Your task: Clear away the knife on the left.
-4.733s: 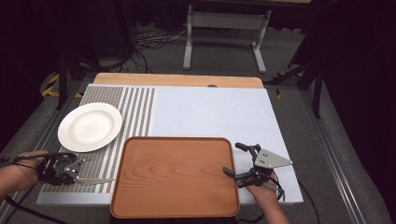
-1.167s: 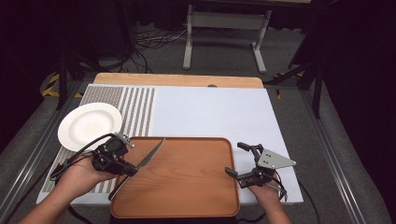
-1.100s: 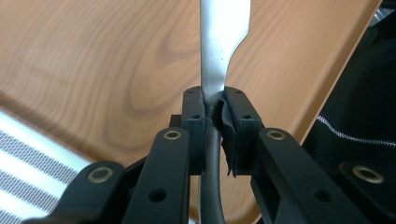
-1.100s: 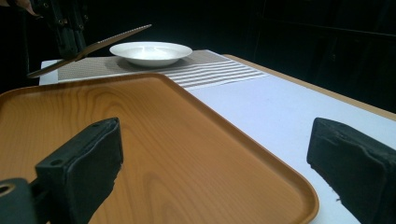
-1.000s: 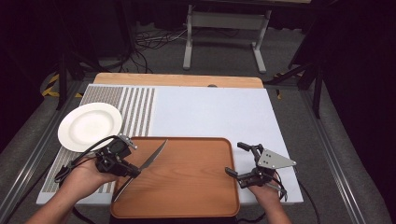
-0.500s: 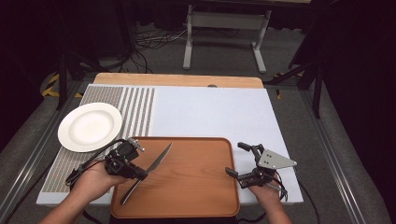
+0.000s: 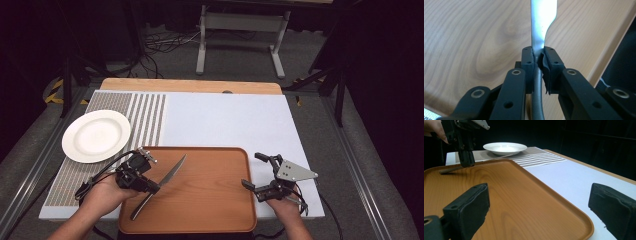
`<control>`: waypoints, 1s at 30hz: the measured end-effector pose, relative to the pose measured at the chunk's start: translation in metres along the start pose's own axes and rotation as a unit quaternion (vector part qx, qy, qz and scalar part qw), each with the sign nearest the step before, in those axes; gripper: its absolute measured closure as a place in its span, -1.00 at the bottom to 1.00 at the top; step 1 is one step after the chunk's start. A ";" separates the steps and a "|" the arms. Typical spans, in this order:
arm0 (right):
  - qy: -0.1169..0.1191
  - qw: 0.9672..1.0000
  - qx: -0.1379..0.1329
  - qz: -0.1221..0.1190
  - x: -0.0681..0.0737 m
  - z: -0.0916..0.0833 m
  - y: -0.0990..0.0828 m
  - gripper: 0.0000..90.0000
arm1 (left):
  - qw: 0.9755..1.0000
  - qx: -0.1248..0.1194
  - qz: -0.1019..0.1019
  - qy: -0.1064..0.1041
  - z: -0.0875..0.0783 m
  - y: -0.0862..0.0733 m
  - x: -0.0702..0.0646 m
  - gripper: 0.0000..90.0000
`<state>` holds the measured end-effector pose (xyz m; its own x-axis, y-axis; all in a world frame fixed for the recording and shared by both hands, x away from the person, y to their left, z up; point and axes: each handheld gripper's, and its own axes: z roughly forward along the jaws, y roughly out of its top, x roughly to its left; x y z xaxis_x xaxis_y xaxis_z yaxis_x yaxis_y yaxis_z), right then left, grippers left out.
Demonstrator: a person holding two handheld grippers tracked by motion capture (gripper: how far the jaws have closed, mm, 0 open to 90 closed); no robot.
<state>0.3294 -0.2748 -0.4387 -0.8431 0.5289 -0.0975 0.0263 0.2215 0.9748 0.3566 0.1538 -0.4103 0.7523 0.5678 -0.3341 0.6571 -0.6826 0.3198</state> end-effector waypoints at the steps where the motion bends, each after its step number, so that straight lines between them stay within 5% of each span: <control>1: 0.000 1.000 0.000 0.000 0.000 0.000 0.000 -0.90 | 1.000 0.000 -0.004 -0.001 0.001 0.000 0.000 0.79; 30: 0.002 1.000 0.002 0.003 0.000 0.001 -0.001 -0.90 | 0.999 0.028 -0.020 0.009 0.018 -0.003 0.005 0.78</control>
<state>0.3301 -0.2745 -0.4394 -0.8455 0.5264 -0.0898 0.0337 0.2204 0.9748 0.3576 0.1503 -0.4292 0.7272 0.6027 -0.3285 0.6829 -0.6839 0.2567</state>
